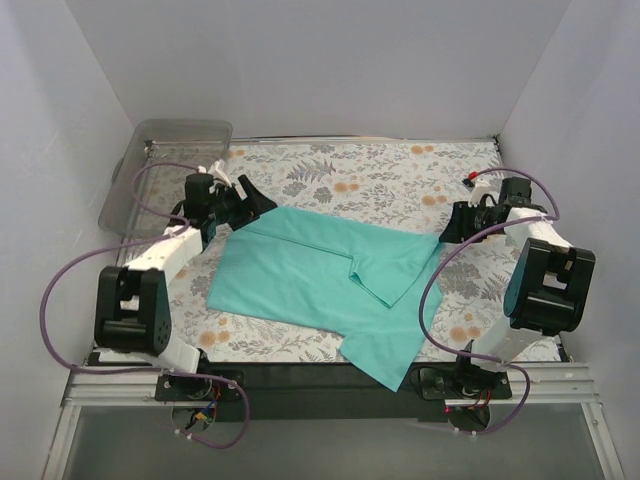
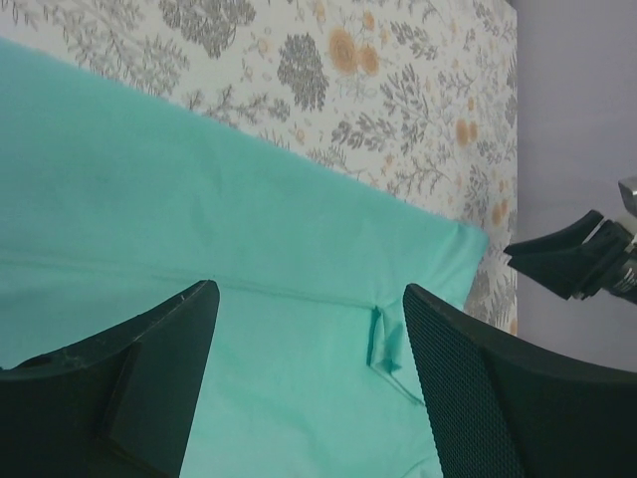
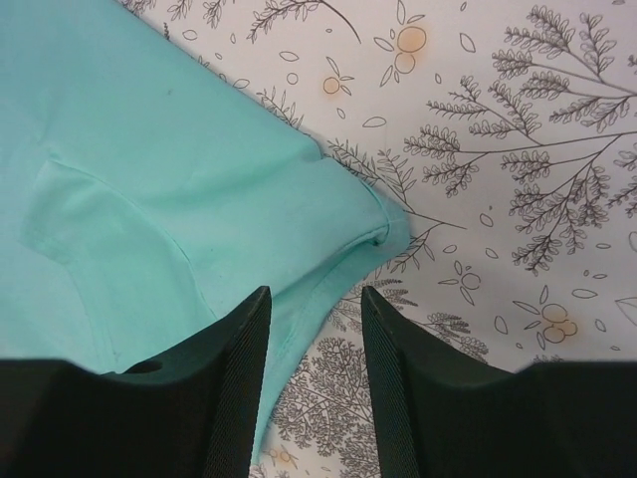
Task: Fold and stack the t-shirts
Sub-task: Fold the tshirt
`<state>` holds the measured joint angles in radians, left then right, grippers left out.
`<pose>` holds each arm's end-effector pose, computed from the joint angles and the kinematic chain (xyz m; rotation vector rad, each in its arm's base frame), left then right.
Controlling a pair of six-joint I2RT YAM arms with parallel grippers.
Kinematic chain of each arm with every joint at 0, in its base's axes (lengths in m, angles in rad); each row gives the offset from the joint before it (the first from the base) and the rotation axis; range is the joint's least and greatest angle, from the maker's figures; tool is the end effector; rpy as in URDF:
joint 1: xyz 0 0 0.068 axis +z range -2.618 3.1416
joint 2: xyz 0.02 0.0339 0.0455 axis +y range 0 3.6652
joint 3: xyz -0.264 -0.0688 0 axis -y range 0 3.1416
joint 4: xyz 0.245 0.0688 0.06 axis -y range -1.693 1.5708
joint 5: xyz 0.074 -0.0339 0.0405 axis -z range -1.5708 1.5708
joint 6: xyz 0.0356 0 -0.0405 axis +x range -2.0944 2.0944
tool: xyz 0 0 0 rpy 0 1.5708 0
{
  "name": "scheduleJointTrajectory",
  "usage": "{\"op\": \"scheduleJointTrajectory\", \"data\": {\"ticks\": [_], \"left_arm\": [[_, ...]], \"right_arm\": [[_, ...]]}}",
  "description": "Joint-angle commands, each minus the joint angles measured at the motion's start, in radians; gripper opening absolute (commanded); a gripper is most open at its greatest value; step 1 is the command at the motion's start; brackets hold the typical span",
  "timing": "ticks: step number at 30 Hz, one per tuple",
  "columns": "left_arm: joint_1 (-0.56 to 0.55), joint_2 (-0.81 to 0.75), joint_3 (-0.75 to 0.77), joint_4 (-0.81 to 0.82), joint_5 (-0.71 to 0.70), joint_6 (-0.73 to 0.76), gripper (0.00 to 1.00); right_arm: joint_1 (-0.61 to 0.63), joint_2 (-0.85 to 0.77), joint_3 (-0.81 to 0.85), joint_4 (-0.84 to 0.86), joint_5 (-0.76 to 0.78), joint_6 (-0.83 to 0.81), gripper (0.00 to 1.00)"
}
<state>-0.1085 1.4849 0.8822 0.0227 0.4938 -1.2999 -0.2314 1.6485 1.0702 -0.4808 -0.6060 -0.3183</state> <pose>0.3176 -0.0516 0.2293 -1.0623 2.1423 -1.2840 0.3249 -0.0557 0.2030 -0.3051 2.4270 0.5605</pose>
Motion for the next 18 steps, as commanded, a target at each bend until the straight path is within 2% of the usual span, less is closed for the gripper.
{"op": "scheduleJointTrajectory", "data": {"ticks": [1,10,18], "left_arm": [[-0.019,0.131,0.144,0.025,-0.010,-0.018,0.69],[-0.042,0.359,0.356,0.003,-0.113,-0.012,0.68],[-0.042,0.460,0.394,-0.017,-0.187,0.016,0.67]], "right_arm": [[-0.020,0.030,-0.030,0.093,-0.060,0.107,0.41],[-0.042,0.108,-0.026,0.134,-0.165,0.177,0.39],[-0.045,0.151,-0.016,0.157,-0.204,0.231,0.38]]}}
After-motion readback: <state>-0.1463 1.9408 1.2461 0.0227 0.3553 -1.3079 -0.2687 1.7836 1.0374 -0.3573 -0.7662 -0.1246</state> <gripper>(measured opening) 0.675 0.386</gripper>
